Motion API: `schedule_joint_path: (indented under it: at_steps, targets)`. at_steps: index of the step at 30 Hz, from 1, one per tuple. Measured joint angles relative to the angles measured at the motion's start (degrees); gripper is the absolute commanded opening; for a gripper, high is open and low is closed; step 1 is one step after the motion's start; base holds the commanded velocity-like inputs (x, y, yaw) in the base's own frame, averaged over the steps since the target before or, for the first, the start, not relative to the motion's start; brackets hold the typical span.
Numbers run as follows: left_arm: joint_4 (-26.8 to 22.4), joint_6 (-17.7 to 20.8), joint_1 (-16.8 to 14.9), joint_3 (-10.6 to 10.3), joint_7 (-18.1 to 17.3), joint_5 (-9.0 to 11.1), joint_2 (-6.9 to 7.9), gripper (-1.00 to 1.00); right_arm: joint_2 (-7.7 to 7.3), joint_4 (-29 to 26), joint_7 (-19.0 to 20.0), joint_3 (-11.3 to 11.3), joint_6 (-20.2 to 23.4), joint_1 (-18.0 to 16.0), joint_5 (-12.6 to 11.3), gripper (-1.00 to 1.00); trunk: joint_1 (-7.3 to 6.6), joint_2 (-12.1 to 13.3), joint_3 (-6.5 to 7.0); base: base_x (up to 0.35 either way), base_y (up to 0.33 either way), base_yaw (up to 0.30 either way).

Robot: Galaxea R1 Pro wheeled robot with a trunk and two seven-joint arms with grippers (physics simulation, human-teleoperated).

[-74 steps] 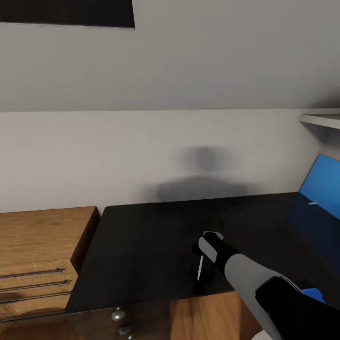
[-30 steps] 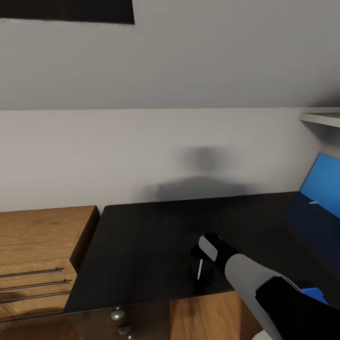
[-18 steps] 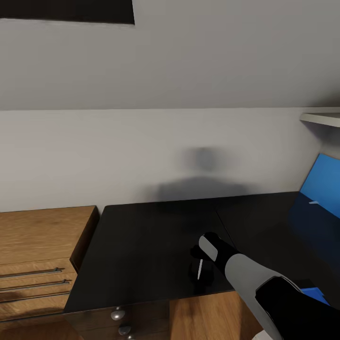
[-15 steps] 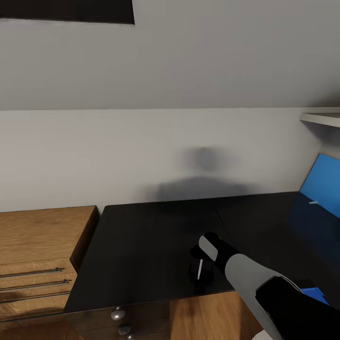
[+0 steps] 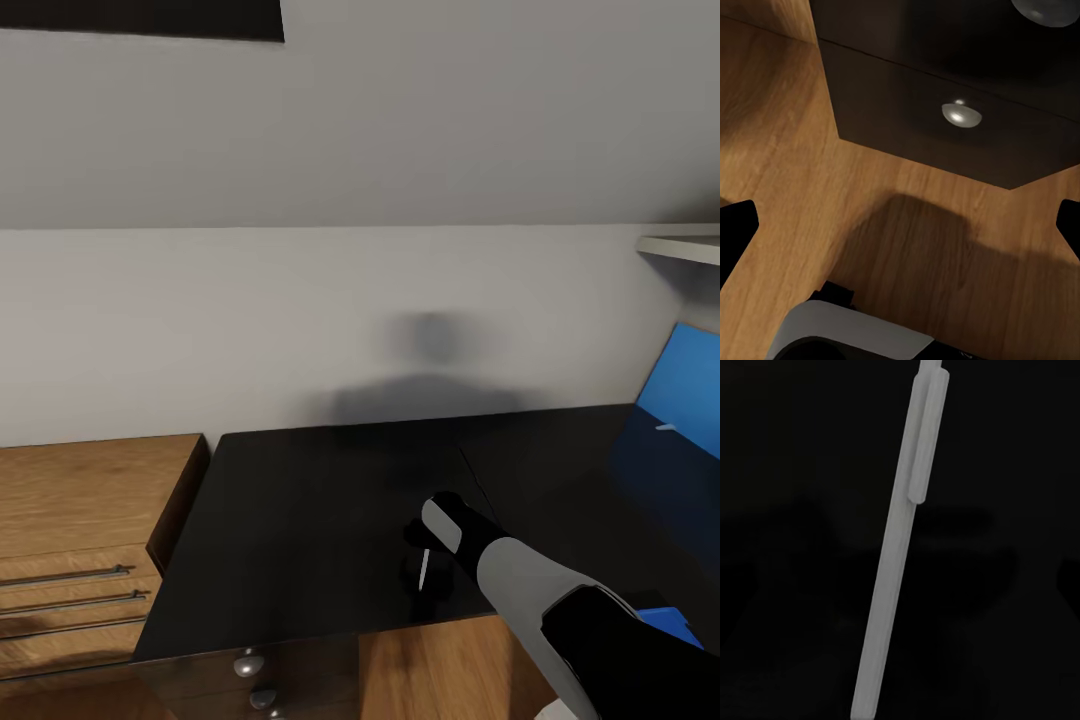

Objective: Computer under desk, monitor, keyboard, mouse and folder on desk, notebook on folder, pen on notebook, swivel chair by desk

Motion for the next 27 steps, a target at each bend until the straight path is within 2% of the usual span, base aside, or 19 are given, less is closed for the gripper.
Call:
schedule_joint_path:
  at_steps: [20, 27]
  targets:
    - [-0.01, 0.0, 0.0, 0.0, 0.01, 0.03, 0.0, 1.0, 0.0, 0.0, 0.0, 0.01, 0.0, -0.02, 0.0, 1.0, 0.0, 0.0, 0.0, 0.0, 0.0, 0.0]
    - [-0.02, 0.0, 0.0, 0.0, 0.01, 0.03, 0.0, 1.0, 0.0, 0.0, 0.0, 0.02, 0.0, -0.02, 0.0, 1.0, 1.53, -2.79, -1.25, 0.0, 0.0, 0.0]
